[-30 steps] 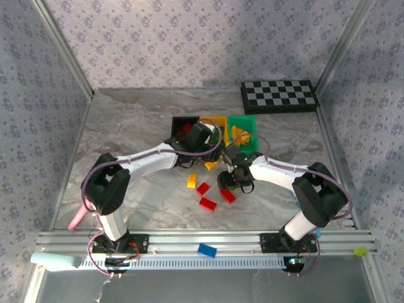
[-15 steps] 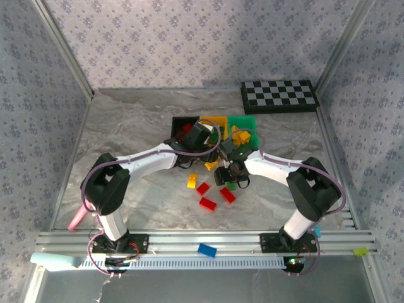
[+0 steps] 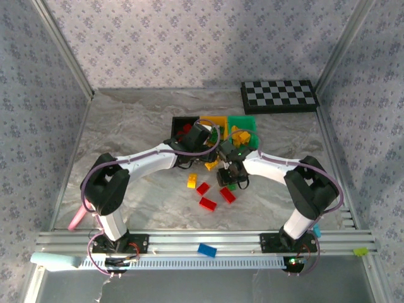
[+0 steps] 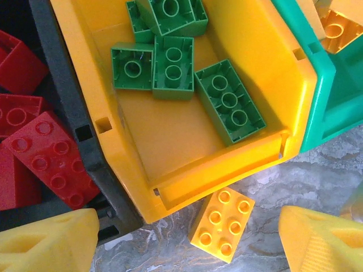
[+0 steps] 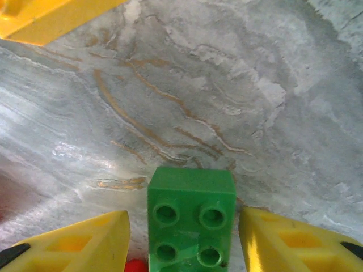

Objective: Sort the legos into containers by color
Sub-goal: Pick up the lego from the bottom-center of the table, then place the lego in the container.

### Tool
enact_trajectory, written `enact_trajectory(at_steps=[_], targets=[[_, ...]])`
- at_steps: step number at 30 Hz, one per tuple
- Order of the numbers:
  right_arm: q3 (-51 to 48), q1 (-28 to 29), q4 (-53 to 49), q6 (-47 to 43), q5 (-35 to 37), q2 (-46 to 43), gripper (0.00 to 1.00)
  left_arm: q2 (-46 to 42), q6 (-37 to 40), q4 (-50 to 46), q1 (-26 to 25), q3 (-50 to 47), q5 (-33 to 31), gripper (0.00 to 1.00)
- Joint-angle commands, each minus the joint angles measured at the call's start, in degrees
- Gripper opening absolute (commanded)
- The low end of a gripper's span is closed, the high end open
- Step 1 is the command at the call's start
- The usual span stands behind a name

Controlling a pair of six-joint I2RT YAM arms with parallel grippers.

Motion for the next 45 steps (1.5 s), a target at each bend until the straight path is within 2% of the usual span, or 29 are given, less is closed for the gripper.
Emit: enact_trajectory(at_steps=[1,8,13,19,26,33,42,43,44,45], targets=[[0.10,-0.72,-0.94,-1.24,2.19,-1.05,0.52,-1.48,-2.01,0.68,0.21,-0.37,-0.44,0.83],[-0.21,-2.19,-0.62,-1.63,1.48,-0.98,0.39,-4.58,-2.67,1.86,2.21,-2.99,-0.21,0.83],[-0.75,-3.21,-0.21,-1.65,1.06,-2.47,0.25,-8.38,-3.84,3.74,3.62,-6.65,-1.05,0.83],[0.52,-6.01,0.11,-2.63,-0.58,-4.81,0.25,-12.34,-4.90,5.50,4.61,-10.34,-2.38,0.83],[8.04,-8.87,1.32,-5.19,-2.10,-5.47,0.25,-15.66,-6.95,6.83,5.05,-14.66,-3.46,0.83],[21.43,-9.40,5.43,-5.73,-2.37,0.15,0.25,-19.31,-9.95,7.33,5.62,-18.51,-3.56,0.83],[34.83,-10.62,5.41,-8.61,-2.17,11.45,0.25,-23.61,-12.68,6.74,5.71,-22.02,-2.95,0.83],[36.07,-10.72,5.20,-8.95,-1.59,12.34,0.25,-24.01,-12.87,6.73,5.70,-22.48,-2.66,0.83],[37.09,-10.81,4.82,-9.14,-1.28,13.13,0.25,-24.21,-12.92,6.89,5.71,-22.80,-2.17,0.90],[38.28,-10.81,4.59,-9.34,-1.03,13.95,0.26,-24.31,-12.53,7.32,5.66,-23.20,-1.01,0.91]])
